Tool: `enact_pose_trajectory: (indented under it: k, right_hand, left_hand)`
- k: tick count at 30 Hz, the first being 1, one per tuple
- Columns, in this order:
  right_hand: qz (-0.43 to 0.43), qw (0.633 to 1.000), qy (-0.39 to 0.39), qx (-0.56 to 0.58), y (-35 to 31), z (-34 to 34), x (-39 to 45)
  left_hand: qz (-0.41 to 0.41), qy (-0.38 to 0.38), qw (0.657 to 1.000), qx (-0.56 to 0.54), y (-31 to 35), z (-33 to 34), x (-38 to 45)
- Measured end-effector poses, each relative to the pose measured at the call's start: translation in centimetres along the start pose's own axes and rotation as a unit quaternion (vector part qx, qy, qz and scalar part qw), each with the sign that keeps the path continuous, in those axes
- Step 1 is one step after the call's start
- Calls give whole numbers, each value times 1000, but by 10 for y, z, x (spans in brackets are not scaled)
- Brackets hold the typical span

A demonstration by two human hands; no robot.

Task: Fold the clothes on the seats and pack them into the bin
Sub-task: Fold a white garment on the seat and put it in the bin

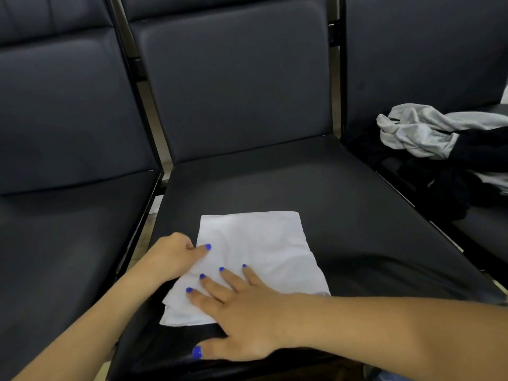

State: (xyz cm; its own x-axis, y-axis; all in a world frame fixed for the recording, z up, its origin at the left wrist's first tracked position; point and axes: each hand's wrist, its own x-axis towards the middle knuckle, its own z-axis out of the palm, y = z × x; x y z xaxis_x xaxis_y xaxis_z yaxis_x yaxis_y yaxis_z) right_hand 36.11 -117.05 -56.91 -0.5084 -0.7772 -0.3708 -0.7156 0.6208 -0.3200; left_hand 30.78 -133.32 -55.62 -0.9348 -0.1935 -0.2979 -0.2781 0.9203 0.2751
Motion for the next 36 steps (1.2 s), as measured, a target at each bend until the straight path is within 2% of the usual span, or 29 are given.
enact_pose_trajectory:
  k: [3,5,7,9,11,13,15,17,21,23,25,26,28,31,33,36]
  right_hand:
    - [-1,999,-43,33,-2,-6,-4]
    - [1,996,-78,48,-2,-20,-15]
    - [8,989,-113,95,0,-39,-31]
    - [37,979,-132,153,4,-61,-51]
    - [70,972,-112,196,9,-78,-71]
    - [110,958,-45,261,15,-84,-89]
    - [142,929,42,338,20,-80,-111]
    - [145,884,99,432,25,-71,-136]
    - [75,775,73,623,22,-43,-180]
    - [24,762,46,645,20,-29,-192]
    - [-29,744,62,664,20,-19,-196]
    - [-55,720,87,686,20,-16,-196]
    - [-107,644,155,742,21,-14,-194]
    - [-187,483,264,814,24,-12,-196]
    - [-240,382,329,830,25,-9,-199]
    - [-310,274,429,803,31,-3,-211]
  left_hand:
    - [11,-14,991,136,13,9,-7]
    - [35,-14,991,128,16,12,-9]
    - [44,-10,999,4,17,13,-14]
    - [16,-28,985,-167,19,11,-22]
    - [-4,-73,951,-300,19,9,-33]
    - [9,-93,923,-372,21,5,-40]
    - [32,-94,889,-446,29,-5,-44]
    - [57,-92,852,-513,46,-20,-49]
    - [121,-83,805,-575,104,-51,-76]
    - [155,-70,796,-582,135,-63,-91]
    - [198,-65,787,-580,164,-75,-107]
    - [222,-65,779,-582,177,-80,-118]
    - [264,-70,757,-594,201,-86,-139]
    - [317,-85,722,-609,226,-87,-167]
    - [338,-104,711,-608,236,-82,-178]
    - [347,-147,705,-601,246,-68,-184]
